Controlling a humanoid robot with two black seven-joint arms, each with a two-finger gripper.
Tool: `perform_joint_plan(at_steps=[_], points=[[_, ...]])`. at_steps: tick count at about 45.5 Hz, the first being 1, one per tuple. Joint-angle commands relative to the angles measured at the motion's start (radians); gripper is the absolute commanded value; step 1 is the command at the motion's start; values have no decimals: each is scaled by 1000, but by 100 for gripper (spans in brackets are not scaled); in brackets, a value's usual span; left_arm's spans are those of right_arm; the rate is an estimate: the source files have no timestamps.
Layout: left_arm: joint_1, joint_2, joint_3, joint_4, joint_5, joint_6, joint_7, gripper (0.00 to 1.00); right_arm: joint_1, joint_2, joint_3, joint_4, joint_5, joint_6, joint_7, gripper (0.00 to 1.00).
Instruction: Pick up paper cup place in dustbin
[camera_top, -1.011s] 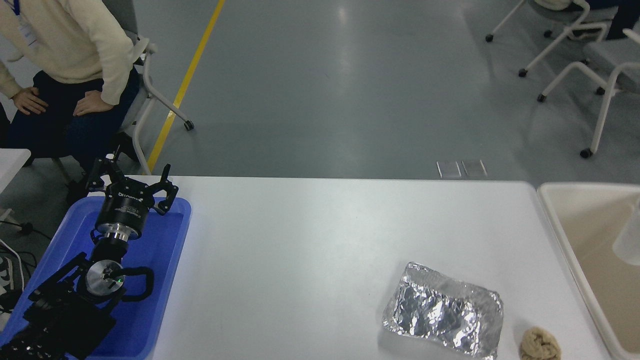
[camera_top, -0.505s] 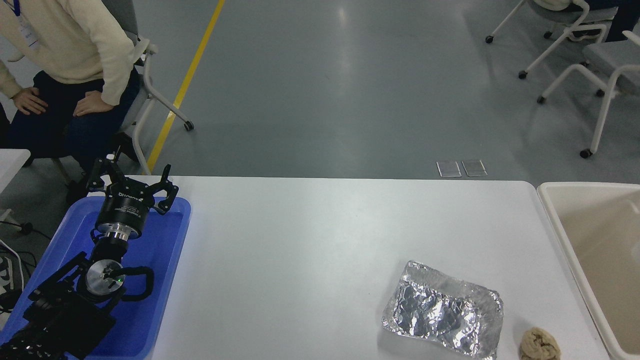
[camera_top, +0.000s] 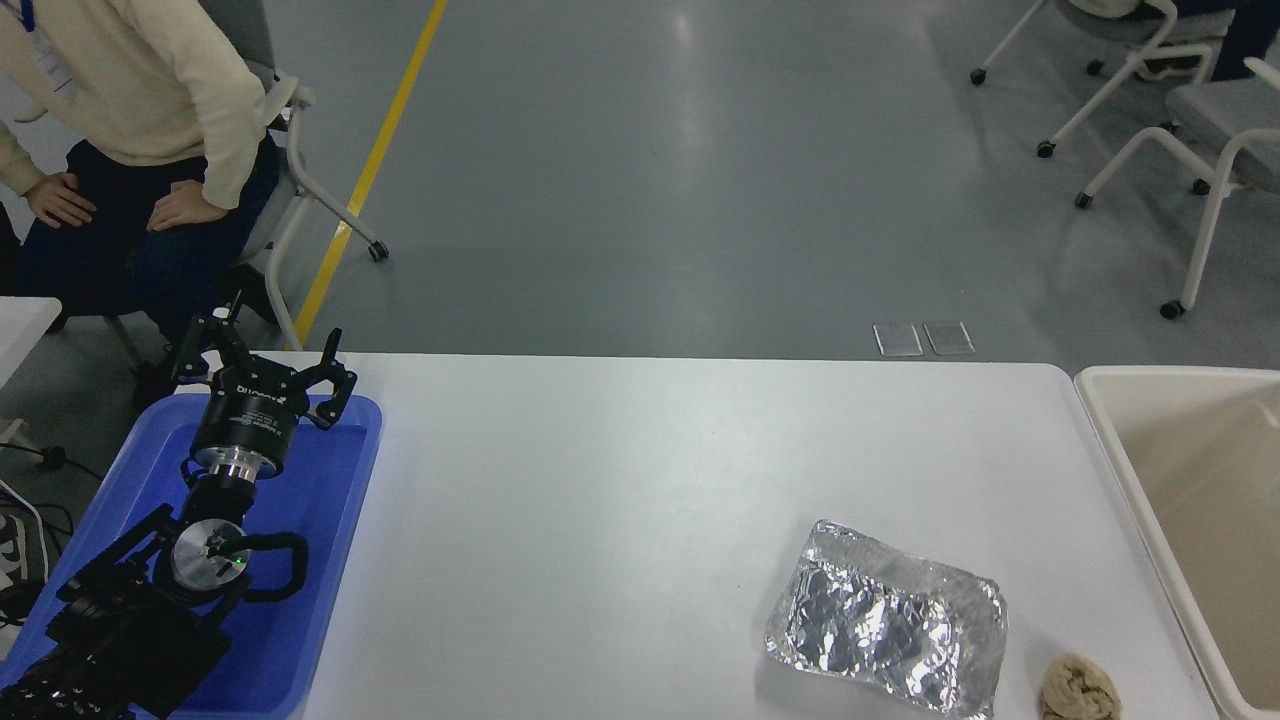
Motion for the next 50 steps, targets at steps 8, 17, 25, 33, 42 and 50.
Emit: perform_joint_plan(at_steps=[8,17,25,33,42,50], points=[[0,0,-1,0,1,0,1,100,-56,41,22,-69,4,-12,-17,6],[0,0,-1,0,1,0,1,100,-52,35,31,-66,5,-38,-16,79],[0,0,-1,-2,1,0,0,100,-53,35,82,-60,4,-61,-16,94],[0,0,-1,0,1,0,1,100,-50,35,83,-52,4,-61,-16,94],[0,0,-1,0,-1,0,1,100,-43,35,83,-46,4,-60,-16,94],[0,0,-1,0,-1,0,0,100,-21,31,93,-23,-1,-60,-16,94]])
